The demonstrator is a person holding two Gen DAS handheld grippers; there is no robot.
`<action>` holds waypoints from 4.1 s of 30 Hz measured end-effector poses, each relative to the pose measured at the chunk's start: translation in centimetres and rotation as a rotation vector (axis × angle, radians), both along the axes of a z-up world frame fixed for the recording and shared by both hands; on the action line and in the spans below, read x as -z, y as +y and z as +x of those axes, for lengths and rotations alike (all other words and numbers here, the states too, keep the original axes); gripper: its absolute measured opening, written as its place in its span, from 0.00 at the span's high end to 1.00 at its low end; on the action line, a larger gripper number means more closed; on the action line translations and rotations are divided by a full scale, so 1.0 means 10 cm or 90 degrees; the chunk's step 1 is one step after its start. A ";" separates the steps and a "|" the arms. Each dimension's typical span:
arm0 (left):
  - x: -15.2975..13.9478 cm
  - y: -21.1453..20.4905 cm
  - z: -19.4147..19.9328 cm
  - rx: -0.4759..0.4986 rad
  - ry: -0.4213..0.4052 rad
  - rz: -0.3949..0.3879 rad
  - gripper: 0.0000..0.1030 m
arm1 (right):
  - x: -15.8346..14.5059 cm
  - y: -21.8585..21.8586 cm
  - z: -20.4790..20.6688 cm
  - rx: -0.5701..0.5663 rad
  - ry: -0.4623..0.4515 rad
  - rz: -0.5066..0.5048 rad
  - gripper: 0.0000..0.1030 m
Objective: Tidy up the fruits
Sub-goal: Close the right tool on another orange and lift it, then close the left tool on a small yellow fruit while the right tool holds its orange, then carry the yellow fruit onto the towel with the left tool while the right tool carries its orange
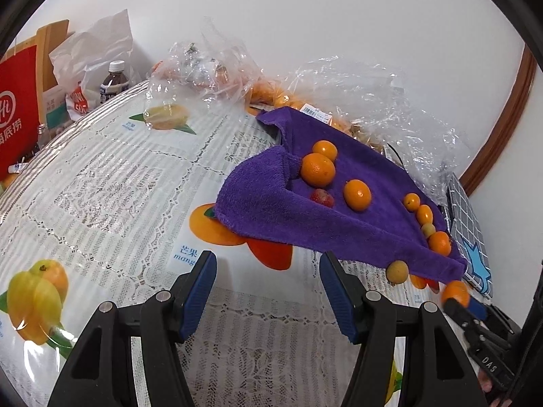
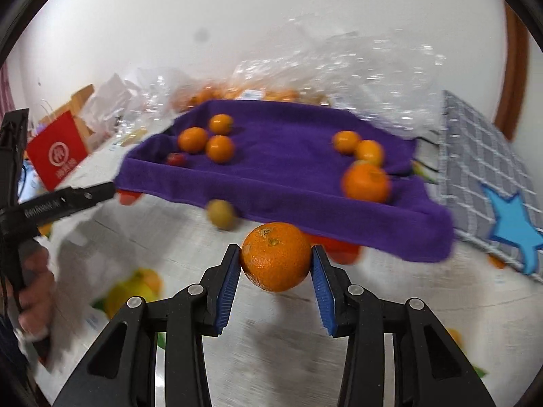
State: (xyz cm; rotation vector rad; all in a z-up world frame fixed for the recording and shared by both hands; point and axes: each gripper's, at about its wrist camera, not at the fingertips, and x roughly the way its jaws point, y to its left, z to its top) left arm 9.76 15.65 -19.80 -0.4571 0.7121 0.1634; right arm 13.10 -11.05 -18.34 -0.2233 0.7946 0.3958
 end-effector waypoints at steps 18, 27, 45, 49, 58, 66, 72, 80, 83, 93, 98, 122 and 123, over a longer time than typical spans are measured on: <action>-0.01 -0.29 0.01 0.105 0.006 0.019 0.43 | 0.06 -0.56 0.01 0.033 0.049 0.100 0.60; 0.04 -0.73 0.13 0.160 0.042 0.049 0.43 | 0.05 -0.60 0.00 0.054 0.039 0.099 0.60; 0.08 -1.22 0.64 0.210 0.050 0.046 0.55 | 0.04 -0.98 -0.12 0.099 0.047 0.159 0.60; 0.08 -1.30 0.72 0.222 0.053 0.053 0.63 | 0.05 -0.98 -0.10 0.095 0.054 0.164 0.60; 0.11 -1.22 0.79 0.211 0.047 0.002 0.76 | 0.07 -0.95 -0.10 0.079 0.062 0.171 0.60; 0.05 -1.18 0.62 0.218 -0.005 -0.024 0.76 | 0.07 -0.97 -0.09 0.081 0.062 0.173 0.60; 0.01 -1.17 0.57 0.220 -0.013 -0.012 0.76 | 0.07 -0.95 -0.09 0.078 0.062 0.173 0.60; -0.04 -1.11 0.46 0.216 -0.031 0.008 0.76 | 0.08 -0.96 -0.09 0.078 0.061 0.172 0.60; -0.05 -1.06 0.41 0.207 -0.035 0.009 0.76 | 0.08 -0.96 -0.09 0.076 0.061 0.172 0.60; -0.11 -0.77 0.21 0.164 -0.054 0.004 0.76 | 0.07 -0.97 -0.11 0.078 0.059 0.169 0.60; -0.12 -0.56 0.13 0.142 -0.059 -0.021 0.76 | 0.06 -0.98 -0.12 0.079 0.059 0.169 0.60; -0.47 -0.05 0.43 0.113 -0.054 -0.036 0.76 | -0.29 -0.54 0.43 0.054 0.028 0.131 0.60; -0.47 -0.04 0.47 0.112 -0.052 -0.036 0.76 | -0.30 -0.51 0.46 0.051 0.026 0.129 0.60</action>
